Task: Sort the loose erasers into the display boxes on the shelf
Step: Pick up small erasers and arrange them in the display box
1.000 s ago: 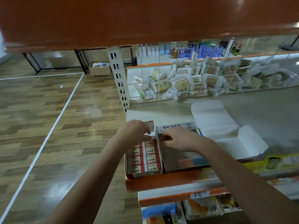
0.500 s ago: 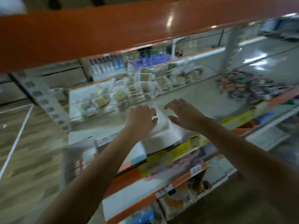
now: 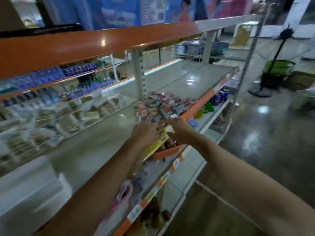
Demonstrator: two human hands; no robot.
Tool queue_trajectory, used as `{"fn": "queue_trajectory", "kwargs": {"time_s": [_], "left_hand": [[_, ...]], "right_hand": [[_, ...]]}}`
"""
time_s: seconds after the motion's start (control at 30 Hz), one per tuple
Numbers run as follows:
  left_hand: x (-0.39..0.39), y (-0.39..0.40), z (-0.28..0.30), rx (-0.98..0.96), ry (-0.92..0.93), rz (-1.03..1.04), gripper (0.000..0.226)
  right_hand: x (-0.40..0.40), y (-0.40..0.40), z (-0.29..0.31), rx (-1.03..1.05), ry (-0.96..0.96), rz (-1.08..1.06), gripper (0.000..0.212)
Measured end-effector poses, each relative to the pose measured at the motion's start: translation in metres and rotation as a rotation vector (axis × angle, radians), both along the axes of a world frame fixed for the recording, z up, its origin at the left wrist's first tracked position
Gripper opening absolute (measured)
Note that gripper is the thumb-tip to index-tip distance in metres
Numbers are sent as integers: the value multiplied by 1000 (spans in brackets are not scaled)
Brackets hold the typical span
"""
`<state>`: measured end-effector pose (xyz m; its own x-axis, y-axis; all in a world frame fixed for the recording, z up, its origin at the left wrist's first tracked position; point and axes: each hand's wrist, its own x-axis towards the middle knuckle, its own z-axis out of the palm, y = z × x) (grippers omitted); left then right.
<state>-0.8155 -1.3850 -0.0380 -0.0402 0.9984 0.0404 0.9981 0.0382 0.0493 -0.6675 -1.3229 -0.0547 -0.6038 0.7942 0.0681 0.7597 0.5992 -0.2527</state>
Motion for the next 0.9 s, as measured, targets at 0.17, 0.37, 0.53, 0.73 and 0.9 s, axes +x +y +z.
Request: {"fn": "queue_trajectory", "kwargs": {"time_s": [0.17,0.37,0.53,0.73,0.9], "left_hand": [[17,81,-8,55,-48,-40,29],[24,180,-3,120,-91,-76,29],[43,239,-11,127,-88,-101,32],[61,282,-32,26,-82,-36,40],[71,299,-44,23,-58,95,40]], "right_hand": [[31,73,-16,-31,16,-92,47],[56,167,-16,-47,59,-166,49],[71,231,-20,-51,100,-200,45],[81,295,-28,-114,25,-80,40],[86,340,-30,-147,38,123,34]]}}
